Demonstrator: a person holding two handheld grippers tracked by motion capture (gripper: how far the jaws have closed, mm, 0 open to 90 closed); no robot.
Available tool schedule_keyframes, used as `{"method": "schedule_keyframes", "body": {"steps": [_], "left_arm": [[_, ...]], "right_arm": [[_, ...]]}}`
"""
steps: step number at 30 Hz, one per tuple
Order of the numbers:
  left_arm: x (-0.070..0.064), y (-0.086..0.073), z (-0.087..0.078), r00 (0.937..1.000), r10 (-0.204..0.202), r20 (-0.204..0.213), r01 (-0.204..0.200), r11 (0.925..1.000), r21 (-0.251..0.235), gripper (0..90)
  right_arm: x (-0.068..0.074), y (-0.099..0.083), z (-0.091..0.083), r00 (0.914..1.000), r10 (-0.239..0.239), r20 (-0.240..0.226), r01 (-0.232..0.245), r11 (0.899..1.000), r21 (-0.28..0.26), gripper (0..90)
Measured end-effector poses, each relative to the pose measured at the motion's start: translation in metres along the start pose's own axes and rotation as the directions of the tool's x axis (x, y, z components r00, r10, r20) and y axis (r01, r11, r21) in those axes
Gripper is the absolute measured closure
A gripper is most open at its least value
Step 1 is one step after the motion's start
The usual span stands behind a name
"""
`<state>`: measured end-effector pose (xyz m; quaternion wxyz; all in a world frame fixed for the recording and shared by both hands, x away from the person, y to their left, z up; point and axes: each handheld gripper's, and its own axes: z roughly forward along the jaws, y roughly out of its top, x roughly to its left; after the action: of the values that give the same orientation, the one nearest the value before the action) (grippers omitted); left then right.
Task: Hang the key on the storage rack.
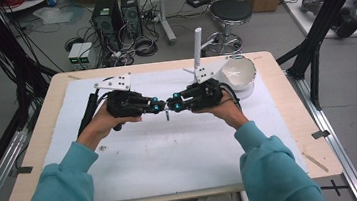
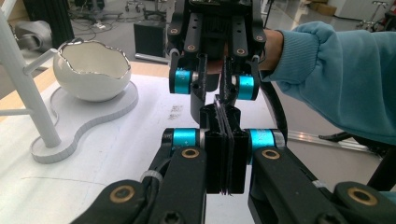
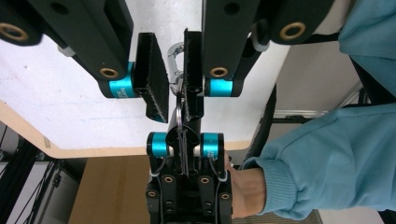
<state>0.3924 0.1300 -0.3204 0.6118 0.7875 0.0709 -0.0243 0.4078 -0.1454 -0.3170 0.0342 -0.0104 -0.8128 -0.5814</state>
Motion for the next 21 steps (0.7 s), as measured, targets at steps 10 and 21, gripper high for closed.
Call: {"method": "schedule_keyframes", "body": {"steps": [10, 21], "left_arm": [[-0.0003, -0.0006, 0.0016, 0.9999, 0.010, 0.008, -0.010, 0.9999, 0.003, 88.7], [0.0018, -0.0024, 0.0023, 0.9997, 0.003, 0.026, -0.003, 1.0000, -0.002, 88.2]], "right_arm": [[0.0001, 0.0001, -0.0010, 0.9991, 0.039, -0.019, -0.039, 0.999, 0.013, 88.3], [0.0026, 0.0020, -0.0021, 0.9985, 0.054, -0.006, -0.054, 0.998, 0.034, 89.2]]}}
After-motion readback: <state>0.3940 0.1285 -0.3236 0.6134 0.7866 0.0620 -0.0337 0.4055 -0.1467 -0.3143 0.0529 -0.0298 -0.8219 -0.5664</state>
